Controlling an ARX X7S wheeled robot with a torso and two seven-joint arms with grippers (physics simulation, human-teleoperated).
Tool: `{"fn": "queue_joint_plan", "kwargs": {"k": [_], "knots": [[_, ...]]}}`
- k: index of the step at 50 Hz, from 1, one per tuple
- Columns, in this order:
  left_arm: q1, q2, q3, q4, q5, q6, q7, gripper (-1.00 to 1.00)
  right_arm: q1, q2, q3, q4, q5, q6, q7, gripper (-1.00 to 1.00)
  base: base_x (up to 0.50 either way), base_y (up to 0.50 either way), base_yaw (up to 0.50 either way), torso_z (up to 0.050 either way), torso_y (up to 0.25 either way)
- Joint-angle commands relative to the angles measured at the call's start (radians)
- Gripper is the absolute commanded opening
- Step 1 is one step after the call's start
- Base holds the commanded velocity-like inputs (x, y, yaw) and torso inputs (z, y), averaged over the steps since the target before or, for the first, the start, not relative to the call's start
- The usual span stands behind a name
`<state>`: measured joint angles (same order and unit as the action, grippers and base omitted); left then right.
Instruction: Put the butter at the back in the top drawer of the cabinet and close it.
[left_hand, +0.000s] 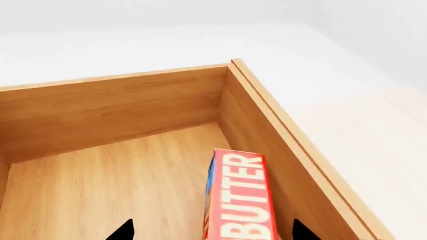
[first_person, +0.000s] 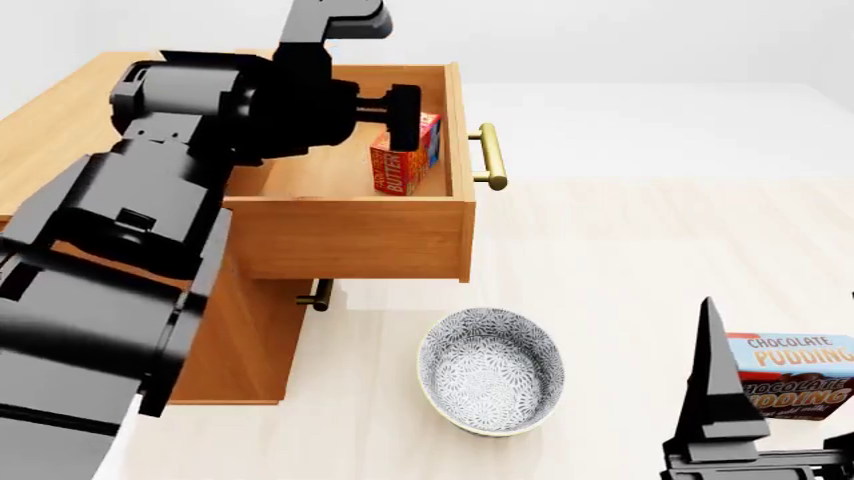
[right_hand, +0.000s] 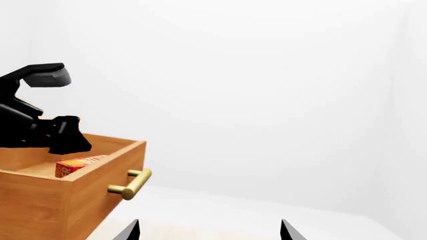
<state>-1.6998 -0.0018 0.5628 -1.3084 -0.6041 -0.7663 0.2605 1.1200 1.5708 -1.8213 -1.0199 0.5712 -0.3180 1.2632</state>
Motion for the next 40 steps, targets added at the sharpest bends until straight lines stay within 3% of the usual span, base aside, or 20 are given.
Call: {"fn": "queue_joint_plan", "kwargs": {"k": [1,3,11,20,29,40], "knots": [[-0.063,-0.002,-0.120,0.004,0.099,-0.041,-0.011,1.00,-0.002,0.000,0.001,-0.027,-0.016,0.022,0.010,1.00,0.00,0.00,0.00,0.000,0.000],[-0.061,-0.011,-0.128,0.051,0.082,-0.074,-0.033,1.00,-0.004,0.000,0.000,-0.027,-0.020,0.023,0.010,1.00,0.00,0.00,0.00,0.000,0.000],[0.069,-0.088,-0.252,0.582,-0.063,-0.406,-0.299,1.00,-0.014,0.000,-0.009,-0.027,-0.047,0.021,0.015,1.00,0.00,0.00,0.00,0.000,0.000],[0.127,-0.054,-0.390,0.850,-0.174,-0.618,-0.533,1.00,-0.018,0.000,-0.011,-0.027,-0.055,0.017,0.017,1.00,0.00,0.00,0.00,0.000,0.000],[0.137,0.000,-0.458,0.946,-0.281,-0.705,-0.778,1.00,-0.028,0.000,-0.020,-0.027,-0.079,0.010,0.025,1.00,0.00,0.00,0.00,0.000,0.000],[0.139,-0.001,-0.288,1.016,-0.692,-0.614,-1.175,1.00,-0.046,0.000,-0.037,-0.027,-0.116,0.005,0.046,1.00,0.00,0.00,0.00,0.000,0.000]]}}
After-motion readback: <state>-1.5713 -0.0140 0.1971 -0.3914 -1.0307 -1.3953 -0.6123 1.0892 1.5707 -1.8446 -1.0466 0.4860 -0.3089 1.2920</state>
